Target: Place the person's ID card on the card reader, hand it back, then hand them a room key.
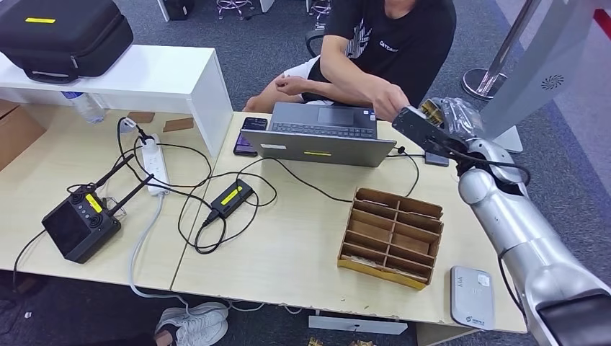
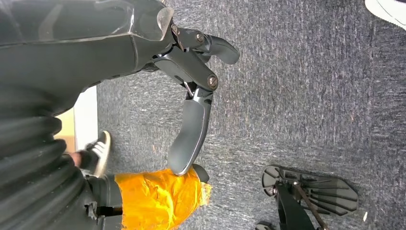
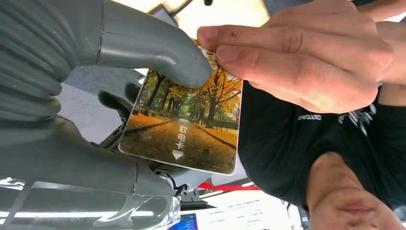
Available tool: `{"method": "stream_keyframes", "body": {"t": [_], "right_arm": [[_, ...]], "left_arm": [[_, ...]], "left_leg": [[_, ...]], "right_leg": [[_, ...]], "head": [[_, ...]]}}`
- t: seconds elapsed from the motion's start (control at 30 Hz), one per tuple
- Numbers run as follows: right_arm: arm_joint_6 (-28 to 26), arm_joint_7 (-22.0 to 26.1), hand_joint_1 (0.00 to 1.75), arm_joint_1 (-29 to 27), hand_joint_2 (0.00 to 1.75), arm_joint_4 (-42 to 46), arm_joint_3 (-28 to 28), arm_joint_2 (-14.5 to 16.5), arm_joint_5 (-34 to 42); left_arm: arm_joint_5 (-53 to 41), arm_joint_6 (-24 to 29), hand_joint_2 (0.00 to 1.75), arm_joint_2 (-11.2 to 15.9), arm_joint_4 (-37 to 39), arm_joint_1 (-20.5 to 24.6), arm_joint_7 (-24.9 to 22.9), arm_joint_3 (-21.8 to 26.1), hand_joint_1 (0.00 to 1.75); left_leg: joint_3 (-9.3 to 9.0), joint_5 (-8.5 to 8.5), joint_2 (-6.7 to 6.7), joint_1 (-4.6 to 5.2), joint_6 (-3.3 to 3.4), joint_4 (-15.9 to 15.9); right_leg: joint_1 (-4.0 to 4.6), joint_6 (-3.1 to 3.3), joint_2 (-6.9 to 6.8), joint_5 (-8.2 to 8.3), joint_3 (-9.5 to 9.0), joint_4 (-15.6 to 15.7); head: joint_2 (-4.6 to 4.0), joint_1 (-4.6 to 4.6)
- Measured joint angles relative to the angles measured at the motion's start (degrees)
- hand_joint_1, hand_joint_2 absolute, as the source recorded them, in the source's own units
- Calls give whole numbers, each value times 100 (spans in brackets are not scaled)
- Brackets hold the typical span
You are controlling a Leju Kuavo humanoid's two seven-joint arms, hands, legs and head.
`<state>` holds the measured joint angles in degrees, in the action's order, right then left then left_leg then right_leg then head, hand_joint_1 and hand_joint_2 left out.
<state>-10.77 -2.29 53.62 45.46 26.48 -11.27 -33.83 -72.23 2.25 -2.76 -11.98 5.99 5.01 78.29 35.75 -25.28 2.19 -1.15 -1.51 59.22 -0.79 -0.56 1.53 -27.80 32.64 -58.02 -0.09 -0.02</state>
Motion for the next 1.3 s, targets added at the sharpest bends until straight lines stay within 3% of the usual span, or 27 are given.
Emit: {"method": "stream_keyframes", "body": {"t": [0.07, 0.1, 0.37, 0.47, 0.6, 0.83, 1.0, 1.17, 1.3], "right_arm": [[15, 94, 12, 6, 175, -4, 23, 56, 195], [51, 159, 0, -10, 175, 20, 32, 85, 348], [804, 875, 0, -644, 175, 786, -8, 163, 2351], [775, 1141, 0, -1163, 175, 1453, -109, 122, 2867], [395, 1498, 0, -2220, 175, 2801, -303, -92, 3002], [-544, 2354, 0, -4509, 175, 5182, -895, -400, 2417], [-1072, 2644, 0, -5900, 175, 6235, -1286, -411, 1730], [-1628, 2581, 0, -6778, 175, 6625, -1434, -374, 706], [-2417, 1993, 0, -7186, 175, 6573, -1435, -350, -1187]], "left_arm": [[15, 0, 175, 0, 0, -1, 0, 0, 0], [32, 1, 175, -1, 0, -2, 0, 0, 0], [220, 18, 175, -1, 0, -15, 17, 1, 0], [307, 65, 175, -4, 0, -37, 32, 5, 0], [441, 160, 175, -13, 0, -86, 48, 35, 0], [652, 341, 175, -58, 0, -128, 51, 204, 0], [751, 433, 175, -100, 0, -137, 54, 320, 0], [785, 479, 175, -133, 0, -144, 54, 397, 0], [719, 480, 175, -147, 0, -143, 52, 402, 0]], "left_leg": [[0, 0, 0, 0, 0, 0], [-1, 0, 0, -1, 0, 0], [-1, -6, -3, -3, -7, 0], [-1, -7, 0, -4, -7, 0], [1, -14, 13, -3, -4, 0], [1, -42, 18, 0, 1, 2], [-2, -52, 14, 0, 0, 1], [-7, -55, 6, -1, -2, 0], [-10, -55, 4, -1, -2, -1]], "right_leg": [[0, 0, 0, 0, 1, 0], [0, 0, 0, 0, 1, 0], [1, 6, 3, -5, 8, 1], [2, 4, 0, -9, 8, 3], [2, -2, -12, -19, 1, 8], [-1, -8, -21, -36, -7, 15], [0, -3, -19, -49, -8, 15], [0, 0, -15, -53, -9, 15], [1, 1, -14, -53, -11, 15]], "head": [[0, -1], [0, 0], [0, -1], [0, -1], [0, 1], [0, 0], [0, -2], [0, -1], [0, -1]]}}
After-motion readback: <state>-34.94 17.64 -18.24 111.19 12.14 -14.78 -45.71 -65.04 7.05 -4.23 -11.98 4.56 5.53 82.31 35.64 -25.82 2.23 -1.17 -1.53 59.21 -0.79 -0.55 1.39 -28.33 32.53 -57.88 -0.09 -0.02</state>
